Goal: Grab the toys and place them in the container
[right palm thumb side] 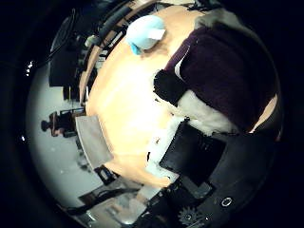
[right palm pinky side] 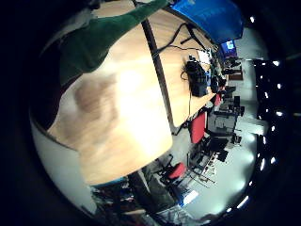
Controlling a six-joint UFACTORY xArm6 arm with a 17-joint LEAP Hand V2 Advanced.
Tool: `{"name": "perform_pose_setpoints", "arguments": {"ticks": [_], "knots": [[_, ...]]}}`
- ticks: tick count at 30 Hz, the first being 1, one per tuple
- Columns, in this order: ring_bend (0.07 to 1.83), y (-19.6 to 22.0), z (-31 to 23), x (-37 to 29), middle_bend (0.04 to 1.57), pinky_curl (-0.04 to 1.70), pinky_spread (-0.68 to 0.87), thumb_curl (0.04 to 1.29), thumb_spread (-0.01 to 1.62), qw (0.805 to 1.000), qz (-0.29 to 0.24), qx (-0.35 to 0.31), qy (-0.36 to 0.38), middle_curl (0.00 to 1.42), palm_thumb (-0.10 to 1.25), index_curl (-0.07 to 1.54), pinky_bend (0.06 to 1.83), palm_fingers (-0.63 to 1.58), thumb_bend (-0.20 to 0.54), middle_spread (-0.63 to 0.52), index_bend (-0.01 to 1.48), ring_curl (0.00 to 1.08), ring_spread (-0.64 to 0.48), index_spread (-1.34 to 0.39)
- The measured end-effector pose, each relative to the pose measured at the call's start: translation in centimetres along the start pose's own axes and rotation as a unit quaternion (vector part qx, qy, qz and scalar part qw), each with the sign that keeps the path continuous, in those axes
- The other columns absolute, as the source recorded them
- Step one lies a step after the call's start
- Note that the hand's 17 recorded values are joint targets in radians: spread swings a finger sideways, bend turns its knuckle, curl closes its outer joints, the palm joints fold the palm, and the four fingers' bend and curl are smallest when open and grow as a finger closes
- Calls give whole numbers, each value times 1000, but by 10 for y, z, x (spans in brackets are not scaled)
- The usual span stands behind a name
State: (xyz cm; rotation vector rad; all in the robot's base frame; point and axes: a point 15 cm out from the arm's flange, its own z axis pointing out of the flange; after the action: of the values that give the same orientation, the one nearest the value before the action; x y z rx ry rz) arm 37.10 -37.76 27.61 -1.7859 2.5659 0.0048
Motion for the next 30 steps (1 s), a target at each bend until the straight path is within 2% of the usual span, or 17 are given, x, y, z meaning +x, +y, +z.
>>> {"name": "perform_pose_setpoints", "arguments": {"ticks": [8,17,30], "knots": [[1359,-9,-36,-57,1207,565,-325,269,1186,999,-41,25,-10,596,687,646,1245,1270,-16,-200,982,534,-212,-311],[1362,-13,-82,-163,1214,573,-319,267,1187,992,-115,51,-27,584,688,643,1240,1271,-16,-199,989,531,-210,-309],[1366,21,-133,-332,1224,582,-314,267,1188,973,-209,75,-54,572,692,638,1236,1268,-15,-197,992,528,-209,-307]]}}
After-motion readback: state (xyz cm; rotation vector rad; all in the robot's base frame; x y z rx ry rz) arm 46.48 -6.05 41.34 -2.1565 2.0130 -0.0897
